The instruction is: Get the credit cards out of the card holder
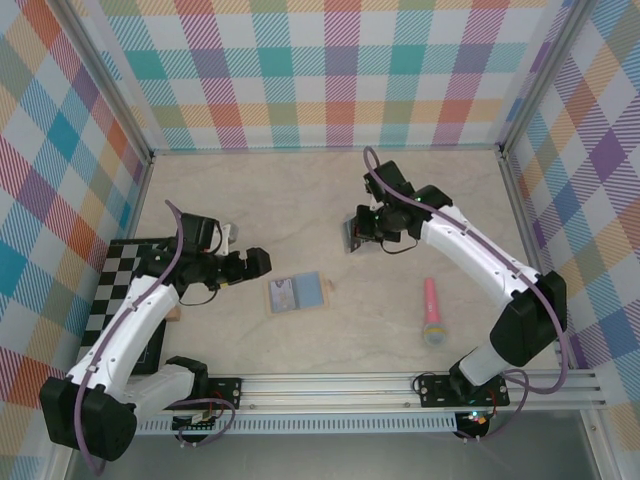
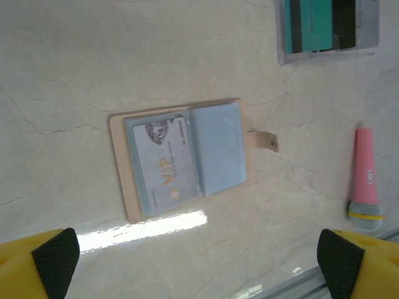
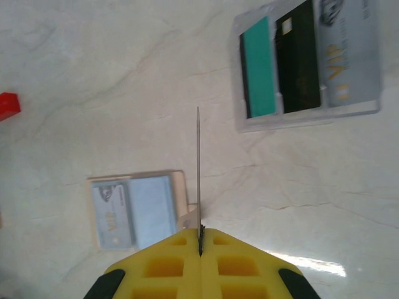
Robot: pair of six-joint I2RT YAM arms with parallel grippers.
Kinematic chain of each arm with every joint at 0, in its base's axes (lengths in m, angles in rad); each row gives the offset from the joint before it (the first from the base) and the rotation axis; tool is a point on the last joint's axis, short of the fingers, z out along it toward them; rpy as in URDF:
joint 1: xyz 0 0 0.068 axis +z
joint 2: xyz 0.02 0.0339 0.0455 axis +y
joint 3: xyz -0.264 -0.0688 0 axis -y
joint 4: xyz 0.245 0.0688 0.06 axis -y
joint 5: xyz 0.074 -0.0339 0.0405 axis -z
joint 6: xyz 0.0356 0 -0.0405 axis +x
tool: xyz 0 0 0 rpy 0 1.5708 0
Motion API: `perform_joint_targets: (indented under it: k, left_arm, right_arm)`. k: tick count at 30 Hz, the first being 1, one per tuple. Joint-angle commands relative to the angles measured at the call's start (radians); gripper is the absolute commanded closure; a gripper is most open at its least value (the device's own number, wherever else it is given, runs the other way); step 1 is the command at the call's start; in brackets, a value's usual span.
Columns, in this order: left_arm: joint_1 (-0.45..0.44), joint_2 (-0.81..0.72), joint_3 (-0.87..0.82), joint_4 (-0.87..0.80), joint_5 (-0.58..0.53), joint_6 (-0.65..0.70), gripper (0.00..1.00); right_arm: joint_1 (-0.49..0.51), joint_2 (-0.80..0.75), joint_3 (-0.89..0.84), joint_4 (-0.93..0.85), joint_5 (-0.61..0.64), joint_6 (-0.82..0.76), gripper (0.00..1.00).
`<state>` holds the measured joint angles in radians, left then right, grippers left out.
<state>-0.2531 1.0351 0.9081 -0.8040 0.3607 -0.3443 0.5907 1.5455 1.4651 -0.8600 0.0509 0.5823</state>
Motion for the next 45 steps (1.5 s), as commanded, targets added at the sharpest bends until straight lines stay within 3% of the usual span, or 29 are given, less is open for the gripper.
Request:
perform_joint_targets:
  k: [1,11,20,30,45]
  left_arm:
    - [0.009,-0.011,-0.009,-0.043,-0.046,0.042,0.0]
    - [0.008,0.004,-0.007,-0.057,-0.13,0.018,0.0]
    - [0.009,0.079,-0.04,0.078,-0.057,-0.098,0.0]
    - [0.008,0.122,-0.053,0.138,-0.055,-0.147,0.0]
    - [0.008,0.16,-0.071,0.183,-0.022,-0.153,0.0]
  right_arm:
    - [-0.041,0.033,0.046,-0.047,0.08,-0.059,1.0]
    - [-0.168,0.221,0.141,0.018,-0.097,-0.198,1.0]
    - [-0.219,0.421,0.278,0.024,-0.166,-0.306,1.0]
    - [-0.223,0.384,0.235,0.025,-0.139,-0.331,1.0]
    - [-0.229,0.454,0.239,0.015,-0.129,-0.312,0.98]
